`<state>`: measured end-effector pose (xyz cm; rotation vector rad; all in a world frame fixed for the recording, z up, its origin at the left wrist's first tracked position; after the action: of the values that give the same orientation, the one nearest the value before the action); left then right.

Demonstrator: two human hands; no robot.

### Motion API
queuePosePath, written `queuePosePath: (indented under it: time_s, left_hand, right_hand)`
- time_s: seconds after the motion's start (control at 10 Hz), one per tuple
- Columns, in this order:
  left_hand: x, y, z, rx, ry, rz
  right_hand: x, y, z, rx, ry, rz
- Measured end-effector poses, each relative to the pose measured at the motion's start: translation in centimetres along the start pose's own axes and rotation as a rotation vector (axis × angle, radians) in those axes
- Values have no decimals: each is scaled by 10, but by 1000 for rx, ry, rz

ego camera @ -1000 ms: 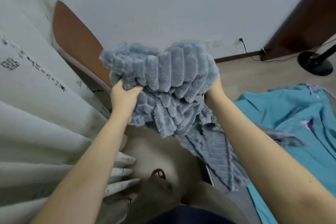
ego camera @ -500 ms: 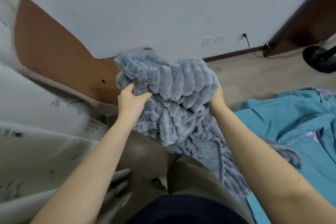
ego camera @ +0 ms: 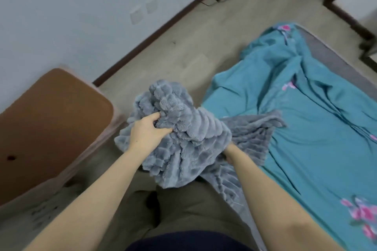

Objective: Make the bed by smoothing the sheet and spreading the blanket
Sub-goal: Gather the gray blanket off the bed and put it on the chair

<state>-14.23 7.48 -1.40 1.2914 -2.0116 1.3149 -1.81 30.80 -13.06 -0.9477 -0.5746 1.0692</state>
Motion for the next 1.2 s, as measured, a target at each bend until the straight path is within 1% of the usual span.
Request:
queuePosePath:
  time_s: [0.1, 0.2, 0.3, 0.4, 0.5, 0.6, 0.7, 0.8, 0.9, 1.0, 1.1, 1.2]
  left_hand:
    - [-41, 16, -16, -50, 126, 125]
    - [-74, 24, -19, -70, 225, 214]
    - [-93, 33, -20, -94, 300, 224]
    - [-105, 44, -19, -127, 310, 230]
    - [-114, 56, -11, -121, 309, 232]
    - [-120, 66, -6, -128, 262, 236]
    - [-129, 76, 4, -132, 223, 307]
    - [-133, 81, 12, -143, 216, 324]
    - [-130, 87, 17, -140, 223, 310]
    - [-125, 93, 27, -74, 97, 346]
    - [-106, 97, 41, 9, -28, 316]
    - [-75, 93, 59, 79, -166, 215]
  right_hand:
    - [46, 27, -48, -56, -23, -140]
    - [84, 32, -72, -222, -326, -306]
    - [111, 30, -90, -337, -399, -436]
    - [119, 49, -79, -250, -593, -443]
    - [119, 81, -50, -130, -854, -425]
    - [114, 113, -18, -36, -1217, -389]
    - [115, 139, -4, -23, -1462, -390]
    - [116, 157, -22, -190, -1507, -335]
    - [104, 159, -48, -324, -1198, -296]
    - [83, 138, -48, -198, -819, -461]
    - [49, 97, -38, 61, -257, -525]
    - [-5, 55, -23, 197, 150, -335]
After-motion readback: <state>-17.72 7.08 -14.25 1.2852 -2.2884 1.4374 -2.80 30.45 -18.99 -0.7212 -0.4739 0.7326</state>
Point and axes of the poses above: each hand's wrist, its own y-axis towards the middle knuckle, its own x-axis out of the back of the hand, z = x × y, the point moved 8 cm from there along y, towards the middle knuckle, and after that the axes turned 13 degrees about y, right-handed, at the moved point
